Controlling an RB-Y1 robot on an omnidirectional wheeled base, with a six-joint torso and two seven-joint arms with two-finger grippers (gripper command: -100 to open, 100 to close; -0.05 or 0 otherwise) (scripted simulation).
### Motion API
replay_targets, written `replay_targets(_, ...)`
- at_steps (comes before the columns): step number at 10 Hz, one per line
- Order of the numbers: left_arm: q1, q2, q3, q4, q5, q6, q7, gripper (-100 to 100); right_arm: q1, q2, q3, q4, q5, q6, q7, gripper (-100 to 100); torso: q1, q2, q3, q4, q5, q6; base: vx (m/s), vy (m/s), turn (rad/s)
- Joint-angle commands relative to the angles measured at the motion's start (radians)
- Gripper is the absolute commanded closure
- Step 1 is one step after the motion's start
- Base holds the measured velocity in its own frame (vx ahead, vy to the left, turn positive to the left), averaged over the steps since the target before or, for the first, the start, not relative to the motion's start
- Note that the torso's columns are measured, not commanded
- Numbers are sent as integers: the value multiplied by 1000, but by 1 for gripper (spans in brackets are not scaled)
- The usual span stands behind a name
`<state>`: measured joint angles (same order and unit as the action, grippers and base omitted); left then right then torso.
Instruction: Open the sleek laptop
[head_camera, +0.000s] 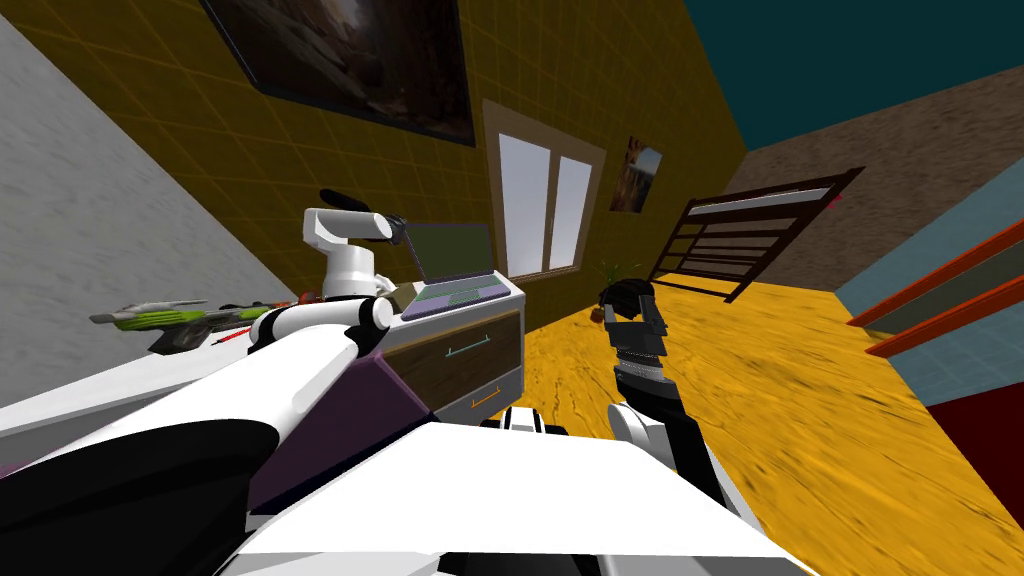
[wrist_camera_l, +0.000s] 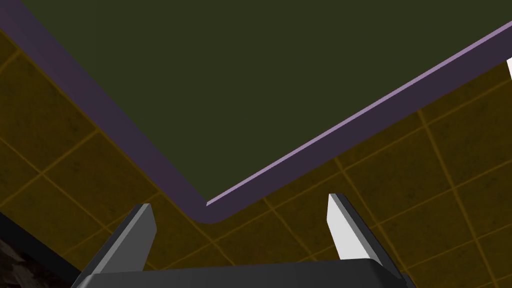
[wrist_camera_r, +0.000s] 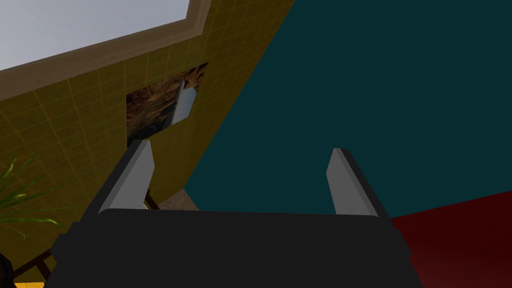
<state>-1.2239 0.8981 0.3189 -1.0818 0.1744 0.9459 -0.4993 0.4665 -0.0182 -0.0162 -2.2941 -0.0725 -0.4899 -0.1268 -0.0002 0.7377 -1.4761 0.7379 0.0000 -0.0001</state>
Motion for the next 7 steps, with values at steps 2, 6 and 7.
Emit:
replay_targets(2, -24, 15, 3, 17, 3, 31, -13, -100, 0, 0, 0, 0, 0, 0, 0, 0, -1, 0, 0, 0, 0, 0, 41, 23, -21)
replay_targets(6, 0, -2, 3, 11, -7, -41, 2, 100, 0, 0, 0, 0, 0, 0, 0, 0, 2, 1, 1, -3, 4, 0, 4, -6, 20)
replay_targets(7, 24, -17, 3, 9, -15, -77, 15, 100, 0, 0, 0, 0, 0, 0, 0, 0, 2, 1, 1, -2, 3, 0, -62, -34, 53)
